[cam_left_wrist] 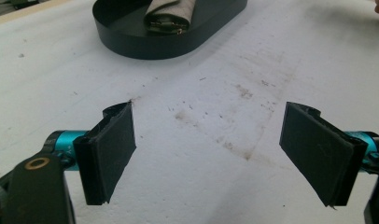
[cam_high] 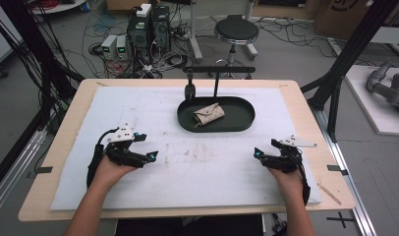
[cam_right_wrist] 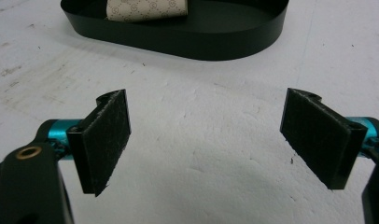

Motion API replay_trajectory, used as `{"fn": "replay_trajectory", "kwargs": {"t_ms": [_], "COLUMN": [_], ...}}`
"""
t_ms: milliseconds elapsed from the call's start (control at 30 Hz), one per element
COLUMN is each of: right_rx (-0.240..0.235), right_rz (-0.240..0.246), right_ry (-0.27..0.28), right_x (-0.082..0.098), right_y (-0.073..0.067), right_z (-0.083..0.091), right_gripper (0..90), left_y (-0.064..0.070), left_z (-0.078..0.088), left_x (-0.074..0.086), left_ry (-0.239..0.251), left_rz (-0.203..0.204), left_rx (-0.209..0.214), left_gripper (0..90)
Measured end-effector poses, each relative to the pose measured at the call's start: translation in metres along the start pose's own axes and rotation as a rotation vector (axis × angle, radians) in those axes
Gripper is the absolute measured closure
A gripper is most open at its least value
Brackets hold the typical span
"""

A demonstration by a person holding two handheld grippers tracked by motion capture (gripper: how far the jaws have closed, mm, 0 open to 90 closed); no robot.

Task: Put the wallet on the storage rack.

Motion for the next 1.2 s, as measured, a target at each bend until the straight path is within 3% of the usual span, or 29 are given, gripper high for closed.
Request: {"fn": "replay_trajectory", "kwargs": {"t_ms": [533,1200], "right_rx": [0.004,0.001], "right_rz": [0.004,0.015], "right_ry": [-0.001,-0.008], "right_x": [-0.003,-0.004], "right_y": [-0.004,-0.005], "right_z": [-0.002,-0.004], "right_gripper": [16.6,16.6], "left_y": [0.008,0.004], "left_z": [0.002,0.002], "left_x": [0.007,0.011], "left_ry": [-0.026,-0.022], "left_rz": [-0.021,0.004], "left_rx": [0.001,0.0], "left_gripper": [18.1,18.0]}}
Point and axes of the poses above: each handheld gripper's, and its own axes: z roughly backward along the jaws, x roughly out of its underside, y roughly to its right, the point moved 2 cm from there along -z, roughly forward along the jaws, and after that the axes turned 4 degrees about -y, right-handed, at the moved point
